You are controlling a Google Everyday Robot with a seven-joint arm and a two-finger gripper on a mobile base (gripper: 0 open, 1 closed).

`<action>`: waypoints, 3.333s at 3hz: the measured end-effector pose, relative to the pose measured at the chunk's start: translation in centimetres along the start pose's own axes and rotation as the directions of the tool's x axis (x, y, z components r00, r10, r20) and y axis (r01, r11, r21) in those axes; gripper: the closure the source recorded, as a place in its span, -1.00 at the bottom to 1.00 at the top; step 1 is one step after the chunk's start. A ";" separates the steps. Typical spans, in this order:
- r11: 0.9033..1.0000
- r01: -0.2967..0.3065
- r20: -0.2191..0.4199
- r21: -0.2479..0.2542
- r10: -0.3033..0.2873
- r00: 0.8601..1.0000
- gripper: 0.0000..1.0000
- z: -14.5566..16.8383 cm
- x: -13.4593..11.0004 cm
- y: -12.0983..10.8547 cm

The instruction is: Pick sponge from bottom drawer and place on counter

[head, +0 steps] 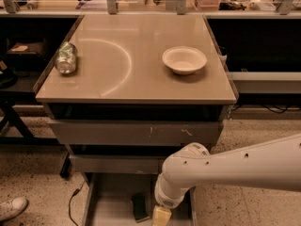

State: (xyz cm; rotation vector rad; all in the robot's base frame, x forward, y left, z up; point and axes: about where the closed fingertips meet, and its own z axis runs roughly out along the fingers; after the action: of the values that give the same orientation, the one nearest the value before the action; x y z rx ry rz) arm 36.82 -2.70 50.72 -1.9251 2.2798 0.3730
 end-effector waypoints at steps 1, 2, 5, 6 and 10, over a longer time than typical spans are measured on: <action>1.000 -0.006 0.004 0.007 0.006 1.000 -1.00 1.9 0.6 -0.9; 1.000 -0.004 0.018 0.029 0.003 1.000 -1.00 5.3 2.5 -3.2; 1.000 0.006 0.072 -0.010 -0.005 0.997 -1.00 13.6 5.3 -5.1; 0.999 0.036 0.107 -0.007 -0.035 0.994 -1.00 17.5 4.5 -7.2; 0.994 0.112 0.218 -0.013 -0.107 0.970 -1.00 27.2 1.4 -9.3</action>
Offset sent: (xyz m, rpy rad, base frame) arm 0.0479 -0.0319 -0.1208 0.0268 -0.0604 -0.0203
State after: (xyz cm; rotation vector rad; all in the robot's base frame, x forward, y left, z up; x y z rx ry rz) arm 44.20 1.97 23.29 -1.9068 2.0322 0.5711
